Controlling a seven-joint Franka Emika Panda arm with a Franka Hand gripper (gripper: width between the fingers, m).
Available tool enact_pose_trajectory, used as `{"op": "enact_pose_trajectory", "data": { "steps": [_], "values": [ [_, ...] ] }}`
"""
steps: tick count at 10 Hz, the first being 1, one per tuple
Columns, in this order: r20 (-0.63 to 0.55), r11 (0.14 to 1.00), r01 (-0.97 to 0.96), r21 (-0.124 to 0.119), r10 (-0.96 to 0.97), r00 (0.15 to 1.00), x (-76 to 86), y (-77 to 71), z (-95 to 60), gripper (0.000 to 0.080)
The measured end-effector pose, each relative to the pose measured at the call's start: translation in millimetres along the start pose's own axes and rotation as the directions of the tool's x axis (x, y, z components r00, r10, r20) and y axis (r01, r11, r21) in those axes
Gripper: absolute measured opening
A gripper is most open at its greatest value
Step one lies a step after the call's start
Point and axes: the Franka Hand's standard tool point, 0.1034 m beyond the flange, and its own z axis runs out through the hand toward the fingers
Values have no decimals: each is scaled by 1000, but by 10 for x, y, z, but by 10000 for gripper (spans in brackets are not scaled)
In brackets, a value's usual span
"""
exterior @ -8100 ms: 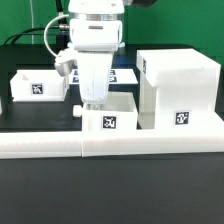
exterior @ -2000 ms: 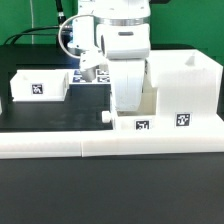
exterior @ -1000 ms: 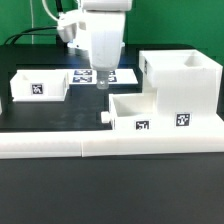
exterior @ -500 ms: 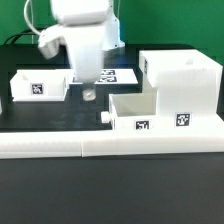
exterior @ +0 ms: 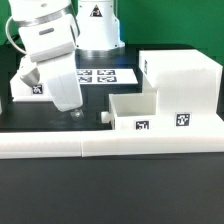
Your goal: Assemble drawer
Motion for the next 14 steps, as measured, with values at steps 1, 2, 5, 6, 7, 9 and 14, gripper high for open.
{"op": "enact_pose_trajectory", "data": {
  "steps": [1, 2, 5, 6, 7, 9, 14],
  "values": [
    [-2, 1000, -9, 2, 9, 1000, 42, 9, 13, 649],
    [-3, 999, -33, 2, 33, 999, 95, 27, 20, 649],
    [-6, 997, -79, 2, 79, 997, 294, 111, 42, 649],
    [-6, 996, -91, 5, 91, 996, 359, 120, 66, 649],
    [-2, 993, -119, 0, 119, 993, 386, 136, 70, 649],
    [21, 985, -174, -13, 174, 984, 419, 174, 89, 649],
    [48, 971, -238, -22, 239, 970, 419, 197, 108, 649]
  ]
}}
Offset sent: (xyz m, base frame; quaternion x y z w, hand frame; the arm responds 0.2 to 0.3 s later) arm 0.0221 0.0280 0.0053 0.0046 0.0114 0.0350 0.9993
